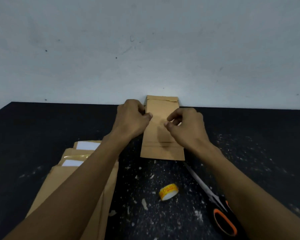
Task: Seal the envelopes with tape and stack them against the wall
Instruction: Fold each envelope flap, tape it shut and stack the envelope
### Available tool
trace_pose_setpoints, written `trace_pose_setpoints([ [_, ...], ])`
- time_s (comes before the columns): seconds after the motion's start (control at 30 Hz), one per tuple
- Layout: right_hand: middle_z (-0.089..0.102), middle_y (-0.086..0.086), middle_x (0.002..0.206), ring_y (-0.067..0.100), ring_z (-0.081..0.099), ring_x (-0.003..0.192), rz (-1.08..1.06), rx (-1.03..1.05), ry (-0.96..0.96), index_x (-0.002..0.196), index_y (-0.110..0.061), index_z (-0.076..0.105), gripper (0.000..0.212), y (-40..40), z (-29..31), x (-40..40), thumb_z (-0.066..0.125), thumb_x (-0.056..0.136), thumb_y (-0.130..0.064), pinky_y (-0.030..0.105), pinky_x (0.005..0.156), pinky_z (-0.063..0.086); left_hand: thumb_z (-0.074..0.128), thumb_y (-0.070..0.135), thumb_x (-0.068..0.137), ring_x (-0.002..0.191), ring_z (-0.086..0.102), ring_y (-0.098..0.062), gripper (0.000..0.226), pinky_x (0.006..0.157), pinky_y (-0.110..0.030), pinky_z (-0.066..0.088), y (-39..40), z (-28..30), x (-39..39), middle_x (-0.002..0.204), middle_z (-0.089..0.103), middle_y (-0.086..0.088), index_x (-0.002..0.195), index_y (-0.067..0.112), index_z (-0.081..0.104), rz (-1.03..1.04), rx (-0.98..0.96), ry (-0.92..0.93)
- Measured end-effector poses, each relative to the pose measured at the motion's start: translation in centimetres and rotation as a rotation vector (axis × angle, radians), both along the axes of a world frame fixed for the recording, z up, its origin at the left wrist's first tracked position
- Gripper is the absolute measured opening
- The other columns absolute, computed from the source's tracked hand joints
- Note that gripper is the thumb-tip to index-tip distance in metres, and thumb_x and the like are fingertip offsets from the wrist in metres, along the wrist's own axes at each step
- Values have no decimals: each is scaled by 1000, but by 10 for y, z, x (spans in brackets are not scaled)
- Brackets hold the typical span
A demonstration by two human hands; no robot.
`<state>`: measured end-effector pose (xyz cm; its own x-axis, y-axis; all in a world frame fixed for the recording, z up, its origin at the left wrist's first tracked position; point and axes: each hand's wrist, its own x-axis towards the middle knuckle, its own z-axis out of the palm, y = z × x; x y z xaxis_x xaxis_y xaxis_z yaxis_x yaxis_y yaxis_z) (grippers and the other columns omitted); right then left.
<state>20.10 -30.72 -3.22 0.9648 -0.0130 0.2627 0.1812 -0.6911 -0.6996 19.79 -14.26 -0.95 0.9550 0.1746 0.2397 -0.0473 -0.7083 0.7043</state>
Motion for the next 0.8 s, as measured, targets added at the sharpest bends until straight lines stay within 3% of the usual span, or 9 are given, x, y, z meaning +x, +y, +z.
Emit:
trace_pose_setpoints([
  [0.1, 67, -12, 72, 8, 63, 70, 151, -11, -45, 80, -29, 71, 6, 17, 12, -43, 75, 84, -31, 37, 70, 59, 74, 24, 88, 75, 60, -2, 21, 57, -2, 42, 20, 20, -46, 82, 66, 4, 104, 12, 71, -40, 37, -39],
  [0.17, 66, -12, 70, 6, 60, 63, 219, -8, -63, 80, -27, 73, 7, 28, 17, -69, 75, 84, -32, 35, 64, 57, 75, 25, 87, 71, 60, -1, 15, 54, -1, 40, 37, 30, -77, 78, 65, 5, 98, 16, 70, -50, 70, -34],
  [0.33, 66, -12, 68, 3, 60, 62, 302, 31, -27, 78, -26, 73, 7, 50, 19, -124, 78, 83, -28, 25, 62, 55, 78, 32, 83, 73, 58, -3, 19, 57, -14, 39, 89, 28, -145, 81, 65, 5, 94, 20, 67, 100, 154, 69],
  [0.47, 65, -12, 66, 1, 59, 62, 307, 80, -4, 75, -26, 72, 11, 53, 11, -153, 79, 83, -25, 15, 56, 47, 78, 60, 71, 66, 56, -19, 52, 61, -33, 46, 130, -7, -178, 73, 57, -3, 73, 14, 52, 339, 221, 358],
  [0.53, 65, -13, 65, 0, 58, 62, 308, 107, 13, 73, -28, 70, 14, 53, 9, -168, 79, 83, -24, 13, 55, 44, 81, 64, 64, 67, 62, -26, 63, 61, -35, 50, 137, -19, -193, 73, 64, -11, 76, 6, 62, 360, 166, 432],
  [0.6, 66, -13, 66, -1, 59, 61, 298, 131, 33, 72, -28, 71, 14, 51, 6, -179, 79, 83, -23, 14, 55, 44, 86, 52, 64, 71, 65, -27, 56, 64, -37, 52, 134, -25, -201, 76, 69, -13, 82, 2, 70, 352, 79, 366],
  [0.7, 67, -9, 67, -1, 58, 60, 295, 158, 61, 73, -27, 72, 14, 50, 3, -194, 79, 83, -20, 15, 56, 46, 92, 30, 65, 82, 63, -21, 40, 79, -41, 56, 126, -25, -210, 86, 66, -2, 86, 12, 64, 403, -51, 224],
  [0.8, 68, -7, 69, 2, 61, 62, 289, 165, 71, 73, -27, 72, 14, 47, 3, -204, 79, 83, -20, 17, 57, 50, 92, 22, 65, 91, 64, -22, 41, 84, -44, 56, 126, -30, -213, 92, 66, -2, 95, 14, 66, 407, -121, 189],
])
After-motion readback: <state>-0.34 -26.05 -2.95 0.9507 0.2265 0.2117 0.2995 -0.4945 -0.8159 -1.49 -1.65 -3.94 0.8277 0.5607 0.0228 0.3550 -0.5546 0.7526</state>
